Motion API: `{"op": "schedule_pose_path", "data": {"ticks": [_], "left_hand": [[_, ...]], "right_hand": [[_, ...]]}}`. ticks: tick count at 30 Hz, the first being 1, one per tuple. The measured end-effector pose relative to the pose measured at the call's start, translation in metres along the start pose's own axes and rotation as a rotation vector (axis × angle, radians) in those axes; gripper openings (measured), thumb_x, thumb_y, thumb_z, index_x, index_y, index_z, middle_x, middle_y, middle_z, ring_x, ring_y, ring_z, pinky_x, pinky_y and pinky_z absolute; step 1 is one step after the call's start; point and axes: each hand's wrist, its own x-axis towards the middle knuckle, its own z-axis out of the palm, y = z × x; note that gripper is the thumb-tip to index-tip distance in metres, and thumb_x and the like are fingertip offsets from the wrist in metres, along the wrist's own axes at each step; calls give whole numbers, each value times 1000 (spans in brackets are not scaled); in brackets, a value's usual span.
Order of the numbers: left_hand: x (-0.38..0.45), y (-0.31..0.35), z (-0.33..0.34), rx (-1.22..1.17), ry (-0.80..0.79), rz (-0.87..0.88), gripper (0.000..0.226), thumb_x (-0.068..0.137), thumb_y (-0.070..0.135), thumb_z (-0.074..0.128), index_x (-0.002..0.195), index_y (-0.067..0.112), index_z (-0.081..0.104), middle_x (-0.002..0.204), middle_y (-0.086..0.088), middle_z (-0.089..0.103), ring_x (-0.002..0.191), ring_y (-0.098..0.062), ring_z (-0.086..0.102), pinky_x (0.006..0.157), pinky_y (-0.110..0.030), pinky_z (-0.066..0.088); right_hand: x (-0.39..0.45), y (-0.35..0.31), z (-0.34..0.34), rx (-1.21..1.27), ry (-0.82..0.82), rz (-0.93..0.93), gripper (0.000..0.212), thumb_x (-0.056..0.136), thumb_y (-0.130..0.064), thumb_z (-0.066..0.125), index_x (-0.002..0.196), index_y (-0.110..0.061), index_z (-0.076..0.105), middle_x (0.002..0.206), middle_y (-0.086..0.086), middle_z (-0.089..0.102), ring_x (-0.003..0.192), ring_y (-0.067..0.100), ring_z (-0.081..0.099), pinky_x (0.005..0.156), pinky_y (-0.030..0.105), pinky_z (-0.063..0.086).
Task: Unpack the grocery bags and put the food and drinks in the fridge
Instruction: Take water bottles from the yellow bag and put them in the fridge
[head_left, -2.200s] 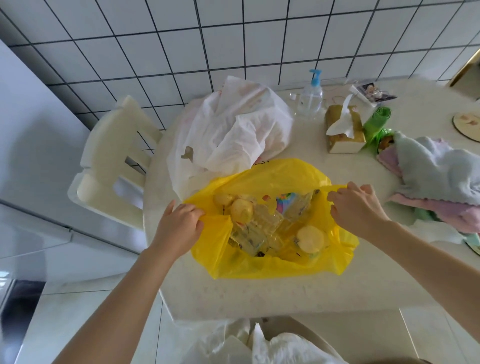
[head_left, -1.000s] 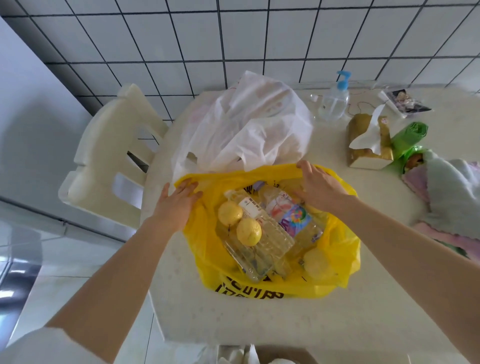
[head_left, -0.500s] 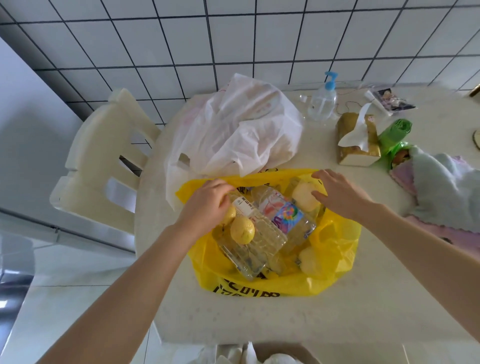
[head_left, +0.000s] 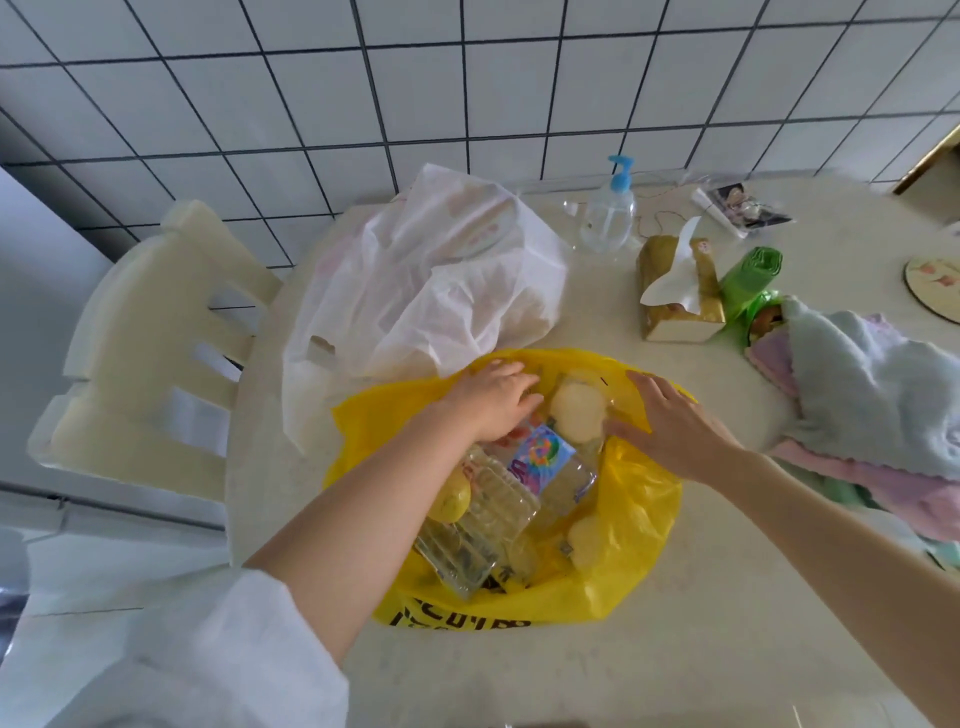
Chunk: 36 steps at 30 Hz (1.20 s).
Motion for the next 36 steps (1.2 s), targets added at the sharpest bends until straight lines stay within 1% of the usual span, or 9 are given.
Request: {"op": "schedule_pose_path", "data": {"ticks": [4, 8, 10, 13, 17, 21, 24, 29, 36], "left_hand": [[22, -1, -8, 45, -39, -53, 59, 101, 52, 32, 154, 29, 20, 164, -2, 4, 150, -26, 4, 121, -45, 13], [28, -4, -6, 47, -116, -104, 64, 101, 54, 31, 156, 26, 15, 163, -9, 7, 150, -28, 7, 120, -43, 11], [25, -10, -4, 21, -132, -122, 63, 101, 53, 32, 155, 24, 18, 163, -9, 11, 149, -28, 12, 120, -42, 13], [19, -22, -3, -23, -133, -99, 57, 102, 48, 34, 152, 20, 31, 158, -9, 29, 144, -26, 28, 117, -41, 26], [4, -26, -8, -63, -124, -78, 49, 102, 43, 37, 141, 16, 49, 148, -8, 45, 133, -26, 43, 108, -40, 38], [-19, -22, -8, -85, -51, -59, 48, 102, 37, 43, 144, 15, 45, 150, -7, 42, 135, -24, 42, 109, -38, 37], [-38, -23, -3, -114, 33, -52, 47, 99, 33, 50, 144, 18, 45, 150, -5, 43, 136, -21, 41, 110, -36, 36], [-73, -20, 6, -142, 118, -48, 47, 96, 23, 54, 142, 18, 47, 152, -1, 41, 139, -19, 39, 110, -35, 37], [-105, -21, 22, -91, 277, -82, 40, 94, 23, 57, 133, 14, 55, 139, -1, 53, 131, -18, 44, 104, -31, 39]], "right_hand": [[14, 15, -2, 3, -13, 26, 69, 94, -58, 34, 147, -14, 25, 152, 6, 33, 134, 29, 40, 107, 41, 36], [9, 27, 6, 63, -193, 40, 96, 77, -78, 19, 149, -14, 24, 152, 8, 32, 137, 28, 35, 113, 42, 29], [3, 36, 12, 18, -256, 40, 93, 80, -77, 27, 150, -16, 21, 152, 8, 32, 139, 26, 33, 114, 41, 28], [-11, 45, 20, -189, -333, -35, 81, 89, -61, 48, 150, -15, 23, 151, 6, 34, 140, 24, 30, 115, 35, 26], [-25, 34, 11, -218, -215, -37, 69, 91, -51, 51, 147, -15, 32, 147, 3, 41, 139, 21, 32, 112, 32, 29], [-37, 3, -7, -148, 16, -38, 49, 96, -39, 47, 141, -19, 40, 139, 1, 48, 132, 21, 41, 103, 35, 40], [-43, -22, -11, -112, 93, -65, 43, 97, -35, 44, 137, -20, 43, 134, -1, 51, 129, 21, 42, 97, 35, 43], [-51, -62, -6, -87, 125, -162, 40, 96, -34, 47, 134, -22, 46, 131, -2, 53, 125, 21, 45, 97, 34, 44], [-53, -102, 10, -58, 14, -195, 50, 94, -36, 49, 138, -13, 38, 128, 6, 49, 118, 27, 49, 93, 36, 47]]}}
